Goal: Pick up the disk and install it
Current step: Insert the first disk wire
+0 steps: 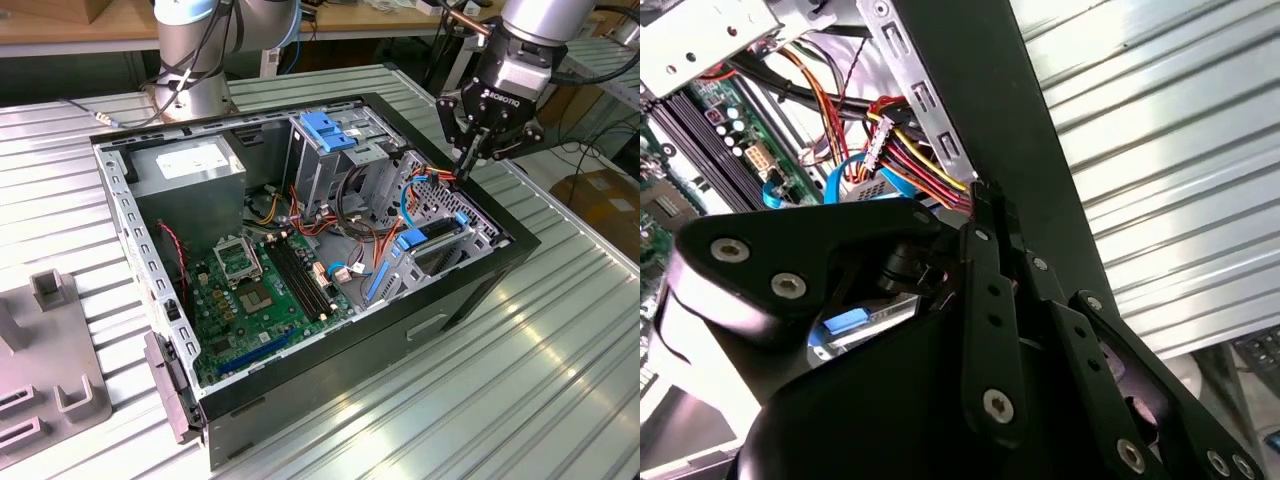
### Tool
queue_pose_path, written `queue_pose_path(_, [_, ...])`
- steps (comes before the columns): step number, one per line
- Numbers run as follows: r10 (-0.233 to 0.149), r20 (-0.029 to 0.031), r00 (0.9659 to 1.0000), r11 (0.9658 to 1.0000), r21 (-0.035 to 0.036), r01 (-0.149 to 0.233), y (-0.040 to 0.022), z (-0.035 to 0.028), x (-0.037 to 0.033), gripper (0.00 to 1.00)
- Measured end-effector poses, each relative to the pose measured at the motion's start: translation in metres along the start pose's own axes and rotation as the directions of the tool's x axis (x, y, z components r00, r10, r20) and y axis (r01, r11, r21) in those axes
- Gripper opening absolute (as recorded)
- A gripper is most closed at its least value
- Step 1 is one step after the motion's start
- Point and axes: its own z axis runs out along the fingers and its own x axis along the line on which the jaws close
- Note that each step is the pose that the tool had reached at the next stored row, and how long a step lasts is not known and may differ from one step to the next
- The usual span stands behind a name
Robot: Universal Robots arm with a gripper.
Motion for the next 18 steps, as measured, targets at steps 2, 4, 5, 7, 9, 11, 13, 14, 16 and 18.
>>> queue_pose_path(2, [0.019,-0.0024,0.9998,0.9998,-0.0026,-0.019,0.0,0.0002,0.0,0.16])
queue_pose_path(4, [0.023,-0.0041,0.9997,0.9997,-0.004,-0.023,0.002,0.0001,-0.0014,0.16])
queue_pose_path(5, [0.023,-0.0043,0.9997,0.9997,-0.004,-0.023,0.0035,0.0002,-0.0023,0.16])
queue_pose_path(7, [0.049,-0.0061,0.9988,0.9988,-0.0066,-0.049,0.0047,0.0005,-0.0029,0.16])
queue_pose_path(9, [0.088,-0.0084,0.9961,0.9961,-0.0099,-0.088,0.0047,0.0006,-0.003,0.16])
queue_pose_path(11, [0.109,-0.0111,0.9939,0.9939,-0.0126,-0.11,0.0047,0.0008,-0.003,0.16])
queue_pose_path(13, [0.127,-0.0156,0.9918,0.9918,-0.0157,-0.127,0.0047,0.0012,-0.0031,0.16])
queue_pose_path(14, [0.135,-0.0186,0.9907,0.9906,-0.0176,-0.135,0.0048,0.0014,-0.0031,0.16])
queue_pose_path(16, [0.161,-0.025,0.9867,0.9867,-0.022,-0.161,0.0048,0.0021,-0.0032,0.16])
queue_pose_path(18, [0.18,-0.0273,0.9833,0.9833,-0.024,-0.181,0.0048,0.0024,-0.0032,0.16])
